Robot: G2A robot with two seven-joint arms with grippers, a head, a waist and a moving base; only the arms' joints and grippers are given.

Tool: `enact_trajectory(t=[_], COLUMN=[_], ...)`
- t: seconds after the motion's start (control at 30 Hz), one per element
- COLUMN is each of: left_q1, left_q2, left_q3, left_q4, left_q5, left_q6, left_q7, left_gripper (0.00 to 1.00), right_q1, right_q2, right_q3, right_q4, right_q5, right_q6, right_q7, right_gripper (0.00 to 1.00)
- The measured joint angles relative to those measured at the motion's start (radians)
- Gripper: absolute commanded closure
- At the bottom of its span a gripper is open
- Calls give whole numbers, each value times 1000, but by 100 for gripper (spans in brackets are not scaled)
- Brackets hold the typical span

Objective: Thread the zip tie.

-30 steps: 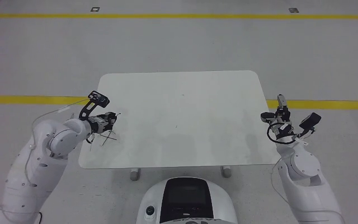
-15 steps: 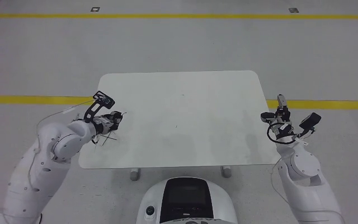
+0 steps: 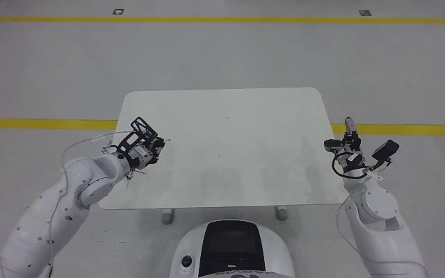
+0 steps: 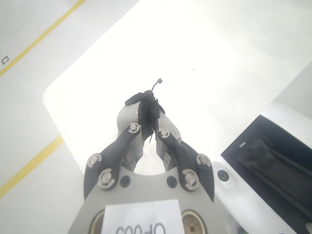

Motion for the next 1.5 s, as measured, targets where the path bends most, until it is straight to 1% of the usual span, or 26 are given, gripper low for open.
enact_trajectory(t=[0.17, 0.23, 0.33, 0.37, 0.43, 0.47, 0.53, 0.57, 0.63, 0.67, 0.77, 0.83, 0.87, 0.9, 0.97, 1.2, 1.23, 1.3, 1.4, 1.43, 1.5], left_q1=[0, 0, 10, 15, 21, 22, 20, 17, 7, -3, -33, -56, -71, -78, -81, -80, -83, -82, -79, -77, -71], left_q2=[-1, -2, 0, 4, 11, 18, 29, 37, 47, 54, 72, 82, 88, 91, 93, 93, 93, 90, 87, 87, 84], left_q3=[-2, 2, 23, 31, 43, 54, 74, 91, 119, 139, 191, 223, 246, 258, 264, 262, 263, 271, 273, 274, 276], left_q4=[0, -4, -35, -44, -45, -41, -21, -5, 25, 43, 95, 121, 133, 139, 141, 141, 142, 119, 100, 92, 73], left_q5=[-1, 7, 48, 65, 90, 116, 160, 192, 228, 249, 303, 335, 358, 373, 379, 378, 388, 451, 527, 550, 598], left_q6=[0, 0, 0, 0, 0, 0, 0, 0, 0, 0, 0, 0, 0, 0, 0, 2, 10, 36, 66, 80, 112], left_q7=[-2, 10, 104, 152, 227, 280, 357, 408, 484, 537, 654, 711, 746, 764, 773, 768, 758, 707, 697, 690, 675], left_gripper=[100, 100, 100, 100, 100, 100, 100, 100, 100, 100, 100, 100, 100, 100, 100, 100, 100, 100, 100, 100, 100], right_q1=[0, 0, 0, 0, 0, 0, 0, 0, 0, 0, 0, 0, 0, 0, 0, 0, 0, 0, 1, 3, 6], right_q2=[0, 0, 0, 0, 0, 0, 0, 0, 0, 0, 0, 0, 0, 0, 0, 0, 0, 0, 0, 0, 2], right_q3=[0, 0, 0, 0, 0, 0, 0, 0, 0, 0, 0, 0, 0, 0, 0, 0, 0, 0, -1, -1, -7], right_q4=[0, 0, 0, 0, 0, 0, 0, 0, 0, 0, 0, 0, 0, 0, 0, 0, 0, 0, -5, -13, -47], right_q5=[0, 0, 0, 0, 0, 0, 0, 0, 0, 0, 0, 0, 0, 0, 0, 0, 0, 0, 2, 2, -11], right_q6=[0, 0, 0, 0, 0, 0, 0, 0, 0, 0, 0, 0, 0, 0, 0, 0, 0, 0, -2, -2, 3], right_q7=[0, 0, 0, 0, 0, 0, 0, 0, 0, 0, 0, 0, 0, 0, 0, 0, 0, 0, 6, 20, 83], right_gripper=[0, 0, 0, 0, 0, 0, 0, 0, 0, 0, 0, 0, 0, 0, 0, 0, 0, 0, 0, 0, 0])
